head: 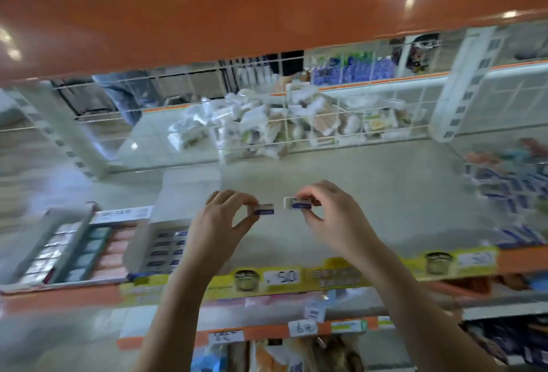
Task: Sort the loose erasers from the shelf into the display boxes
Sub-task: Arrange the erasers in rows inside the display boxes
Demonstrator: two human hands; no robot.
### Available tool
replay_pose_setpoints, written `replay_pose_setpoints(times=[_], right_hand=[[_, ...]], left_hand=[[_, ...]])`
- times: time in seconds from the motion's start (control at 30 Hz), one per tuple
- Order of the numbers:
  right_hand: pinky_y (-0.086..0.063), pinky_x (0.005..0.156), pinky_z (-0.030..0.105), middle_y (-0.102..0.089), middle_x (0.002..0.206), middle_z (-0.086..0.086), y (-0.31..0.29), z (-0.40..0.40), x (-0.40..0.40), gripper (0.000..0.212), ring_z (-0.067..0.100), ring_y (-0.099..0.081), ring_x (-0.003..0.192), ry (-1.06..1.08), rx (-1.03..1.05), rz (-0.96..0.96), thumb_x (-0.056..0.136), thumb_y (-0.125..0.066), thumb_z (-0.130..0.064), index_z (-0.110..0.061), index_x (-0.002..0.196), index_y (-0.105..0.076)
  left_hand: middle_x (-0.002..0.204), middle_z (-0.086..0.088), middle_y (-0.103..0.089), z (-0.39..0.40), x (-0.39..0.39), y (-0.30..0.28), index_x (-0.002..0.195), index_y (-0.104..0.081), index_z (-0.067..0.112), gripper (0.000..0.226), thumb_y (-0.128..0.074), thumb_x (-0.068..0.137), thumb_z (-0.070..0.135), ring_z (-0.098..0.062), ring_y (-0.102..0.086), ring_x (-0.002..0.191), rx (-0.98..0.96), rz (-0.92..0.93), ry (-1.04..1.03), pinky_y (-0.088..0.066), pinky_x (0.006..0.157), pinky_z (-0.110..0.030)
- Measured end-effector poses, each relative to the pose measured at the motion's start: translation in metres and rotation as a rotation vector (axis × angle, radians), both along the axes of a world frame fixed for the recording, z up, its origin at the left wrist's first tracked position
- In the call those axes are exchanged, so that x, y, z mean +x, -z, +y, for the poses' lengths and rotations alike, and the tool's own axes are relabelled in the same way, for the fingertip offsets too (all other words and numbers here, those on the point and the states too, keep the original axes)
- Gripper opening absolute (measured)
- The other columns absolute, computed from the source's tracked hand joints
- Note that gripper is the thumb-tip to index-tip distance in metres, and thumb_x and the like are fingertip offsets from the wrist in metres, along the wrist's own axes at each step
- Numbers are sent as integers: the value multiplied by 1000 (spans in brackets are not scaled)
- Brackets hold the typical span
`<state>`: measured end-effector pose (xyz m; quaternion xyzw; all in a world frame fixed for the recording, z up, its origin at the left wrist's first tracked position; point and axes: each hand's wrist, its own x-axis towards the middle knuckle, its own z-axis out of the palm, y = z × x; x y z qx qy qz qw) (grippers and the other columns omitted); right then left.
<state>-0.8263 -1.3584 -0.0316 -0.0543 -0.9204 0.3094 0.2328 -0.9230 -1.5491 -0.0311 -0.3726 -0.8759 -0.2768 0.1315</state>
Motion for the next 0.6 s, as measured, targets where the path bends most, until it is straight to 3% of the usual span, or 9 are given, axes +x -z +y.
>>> replay_pose_setpoints(times=[0.23,0.47,0.6], right_hand=[[-47,79,25,-58,98,-1,-1,-92,-51,22,15,-60,88,-103,17,-68,80,-65,-6,-15,100,-64],[-37,77,13,-56,105,-5,7,-144,-81,23,11,-55,93,-117,110,-173,85,-59,-8,-17,106,-61],[-32,90,17,-60,107,-2,13,-156,-86,23,15,-48,105,-92,238,-214,86,-59,-10,-15,108,-62]], left_hand=[[85,14,-62,-95,-38,2,87,-66,28,21,-77,70,20,-9,-50,83,-67,-18,-76,-39,70,-22],[92,5,-68,-135,-72,8,91,-68,23,19,-76,74,22,-22,-57,88,-146,-54,-50,-45,74,-33],[94,5,-68,-143,-84,12,92,-68,23,16,-74,76,24,-22,-57,89,-147,-60,-7,-45,75,-35]])
